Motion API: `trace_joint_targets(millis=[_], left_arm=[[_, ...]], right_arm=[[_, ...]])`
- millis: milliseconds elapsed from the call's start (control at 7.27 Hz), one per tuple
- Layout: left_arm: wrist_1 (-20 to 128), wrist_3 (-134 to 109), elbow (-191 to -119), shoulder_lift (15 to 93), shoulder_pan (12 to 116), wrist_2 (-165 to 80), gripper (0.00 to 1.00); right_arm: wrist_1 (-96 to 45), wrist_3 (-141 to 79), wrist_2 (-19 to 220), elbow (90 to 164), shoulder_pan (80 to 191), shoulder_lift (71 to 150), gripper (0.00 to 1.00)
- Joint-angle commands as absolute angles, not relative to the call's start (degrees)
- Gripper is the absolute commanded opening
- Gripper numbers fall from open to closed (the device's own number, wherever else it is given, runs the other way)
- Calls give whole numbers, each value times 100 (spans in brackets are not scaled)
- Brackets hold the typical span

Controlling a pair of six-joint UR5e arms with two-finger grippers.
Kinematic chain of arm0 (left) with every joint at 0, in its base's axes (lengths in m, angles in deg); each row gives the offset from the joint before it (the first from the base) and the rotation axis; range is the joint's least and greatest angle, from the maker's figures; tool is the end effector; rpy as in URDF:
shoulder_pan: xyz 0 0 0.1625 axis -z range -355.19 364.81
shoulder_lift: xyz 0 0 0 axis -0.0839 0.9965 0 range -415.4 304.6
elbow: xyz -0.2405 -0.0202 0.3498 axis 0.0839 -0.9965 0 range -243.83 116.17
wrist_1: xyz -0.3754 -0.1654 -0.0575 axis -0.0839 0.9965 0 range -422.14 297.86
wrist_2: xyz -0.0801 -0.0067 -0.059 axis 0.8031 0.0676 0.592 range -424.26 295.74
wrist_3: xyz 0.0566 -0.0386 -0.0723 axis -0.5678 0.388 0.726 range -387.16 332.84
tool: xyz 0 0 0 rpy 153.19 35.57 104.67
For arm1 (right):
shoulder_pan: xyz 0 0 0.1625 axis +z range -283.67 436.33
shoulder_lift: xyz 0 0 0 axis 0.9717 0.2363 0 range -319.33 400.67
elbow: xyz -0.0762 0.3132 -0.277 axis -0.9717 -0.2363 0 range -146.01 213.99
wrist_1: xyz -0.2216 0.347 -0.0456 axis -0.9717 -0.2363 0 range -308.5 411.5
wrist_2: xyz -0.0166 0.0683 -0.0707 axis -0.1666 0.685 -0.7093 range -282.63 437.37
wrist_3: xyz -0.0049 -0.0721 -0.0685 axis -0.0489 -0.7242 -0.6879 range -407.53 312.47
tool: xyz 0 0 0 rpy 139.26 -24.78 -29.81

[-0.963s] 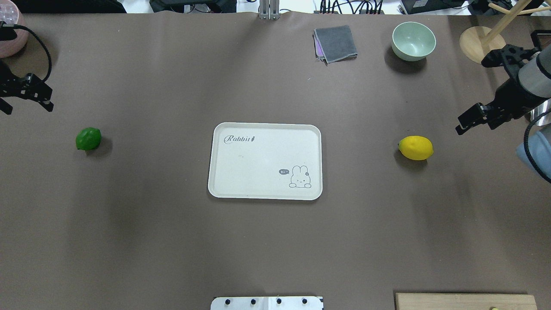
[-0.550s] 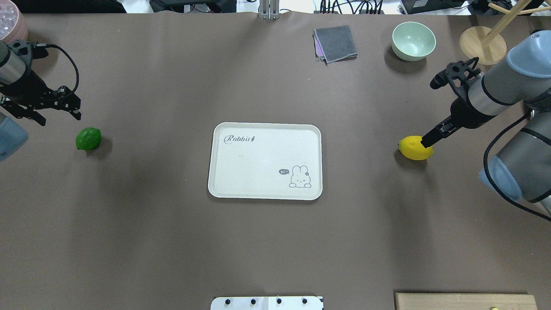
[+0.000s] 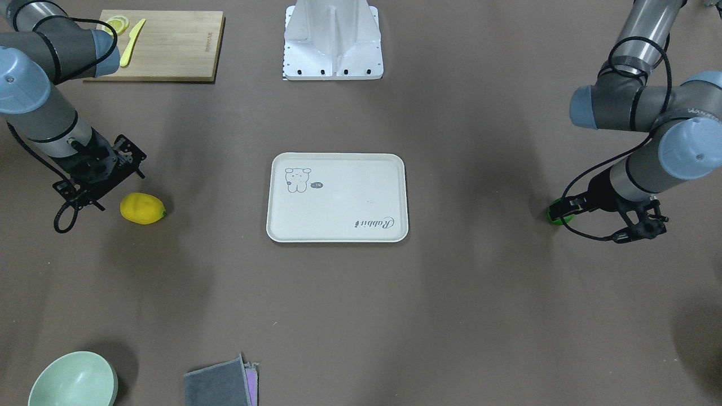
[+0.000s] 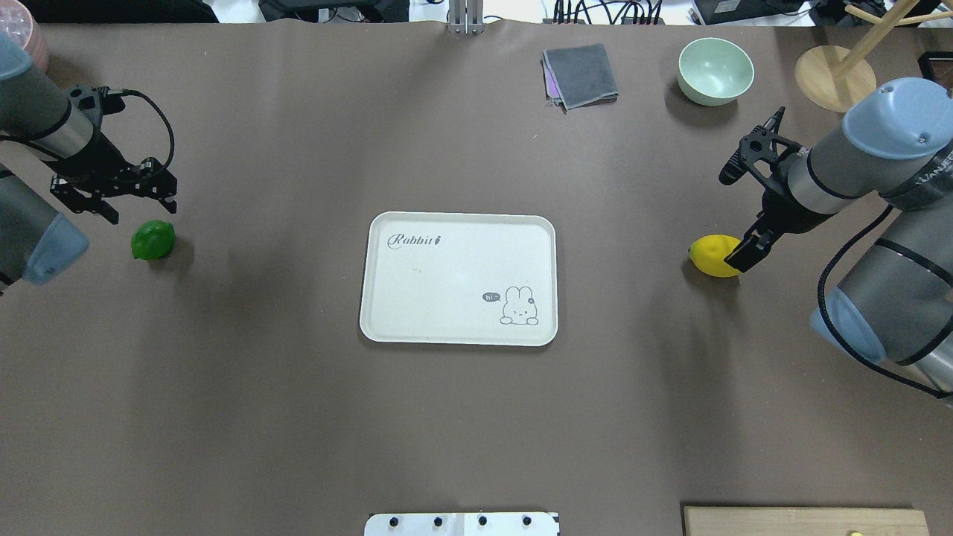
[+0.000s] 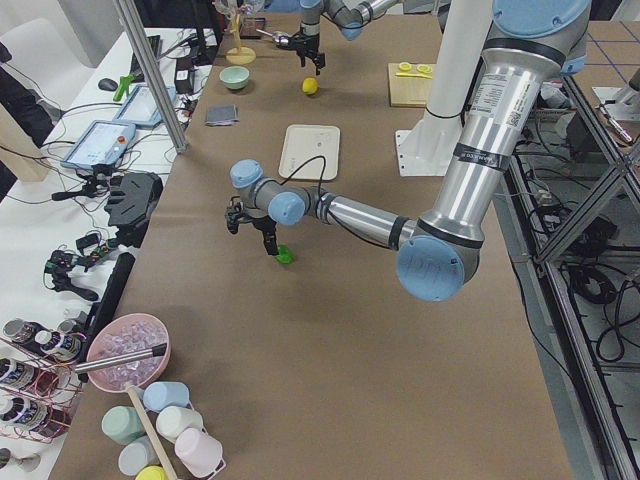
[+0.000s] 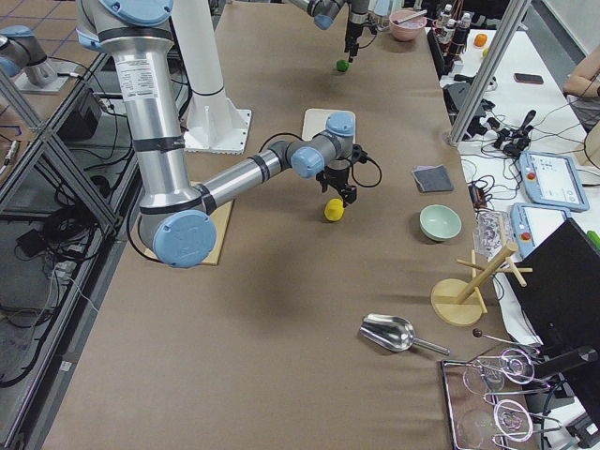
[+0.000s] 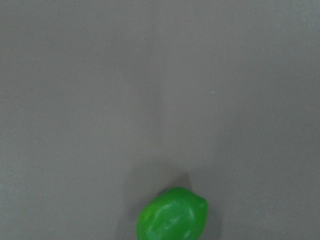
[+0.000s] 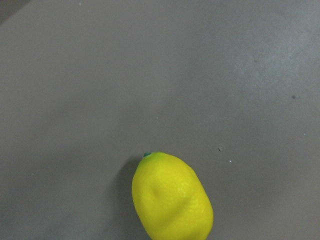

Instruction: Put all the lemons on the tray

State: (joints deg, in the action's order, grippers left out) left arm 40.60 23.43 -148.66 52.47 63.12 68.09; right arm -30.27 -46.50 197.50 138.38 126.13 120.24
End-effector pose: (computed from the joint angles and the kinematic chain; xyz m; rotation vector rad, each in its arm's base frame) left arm 0.2771 -0.5747 0.5044 -0.1594 0.8256 -0.1463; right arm -0.3001 -0.4842 0.4337 0.3570 -0.6956 -0.8010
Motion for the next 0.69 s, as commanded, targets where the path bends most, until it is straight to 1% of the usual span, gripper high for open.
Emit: trace_joint_targets(millis=[0, 275, 413, 550], left_arm=[[4324, 2390, -14724, 5227, 6125, 6723, 94], [4674, 2399, -14706, 5079, 6054, 6617, 93], [4902, 2408, -14706, 4982, 6036, 6617, 88], [4913, 2408, -14698, 4972, 6027, 6608, 71]], right_arm=[[-3024, -4683, 19717, 13797, 12494, 12021, 99], [-3015, -4709, 19350, 13814, 12441, 12012, 99], [-3015, -4813, 19060, 13797, 12397, 11942, 99], [-3015, -4832, 19023, 13788, 12301, 11933, 99]])
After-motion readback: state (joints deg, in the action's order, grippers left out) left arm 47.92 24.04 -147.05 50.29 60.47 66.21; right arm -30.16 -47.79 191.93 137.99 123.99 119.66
